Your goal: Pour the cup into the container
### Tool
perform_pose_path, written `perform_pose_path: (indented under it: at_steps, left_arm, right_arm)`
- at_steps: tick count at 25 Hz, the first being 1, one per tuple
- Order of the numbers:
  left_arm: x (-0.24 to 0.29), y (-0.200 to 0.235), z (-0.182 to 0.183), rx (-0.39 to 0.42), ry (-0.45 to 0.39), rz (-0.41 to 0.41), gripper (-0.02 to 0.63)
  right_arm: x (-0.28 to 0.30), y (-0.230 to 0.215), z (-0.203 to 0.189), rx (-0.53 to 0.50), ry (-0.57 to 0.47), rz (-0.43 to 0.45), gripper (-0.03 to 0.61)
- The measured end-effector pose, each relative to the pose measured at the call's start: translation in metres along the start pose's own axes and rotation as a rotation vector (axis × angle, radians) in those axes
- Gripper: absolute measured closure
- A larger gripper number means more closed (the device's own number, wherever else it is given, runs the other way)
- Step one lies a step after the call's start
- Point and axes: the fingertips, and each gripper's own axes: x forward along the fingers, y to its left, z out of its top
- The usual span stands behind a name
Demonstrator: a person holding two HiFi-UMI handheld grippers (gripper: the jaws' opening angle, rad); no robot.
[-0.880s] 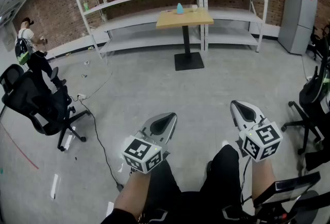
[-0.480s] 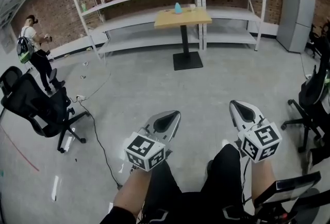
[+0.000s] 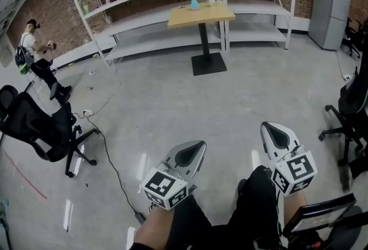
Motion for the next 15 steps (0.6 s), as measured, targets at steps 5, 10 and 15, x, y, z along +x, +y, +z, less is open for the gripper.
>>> perform_pose_path:
  at_steps: [5,10,15]
  left_arm:
    - [0.028,0.022,-0.023,-0.013,0.039,-0.019,0.612]
    - [0.044,0.058,-0.018,-0.028,0.041,0.006,0.612]
    - [0.063,0.093,0.010,-0.010,-0.007,0.025,0.612]
  right_arm:
    - [0.035,-0.013,-0.026,0.017,0.078,0.002,0.577]
    - [0.073,-0.029,-0.013,0.031,0.055,0.002,0.577]
    - [0.104,-0.043,0.009,0.020,0.020,0.001,0.577]
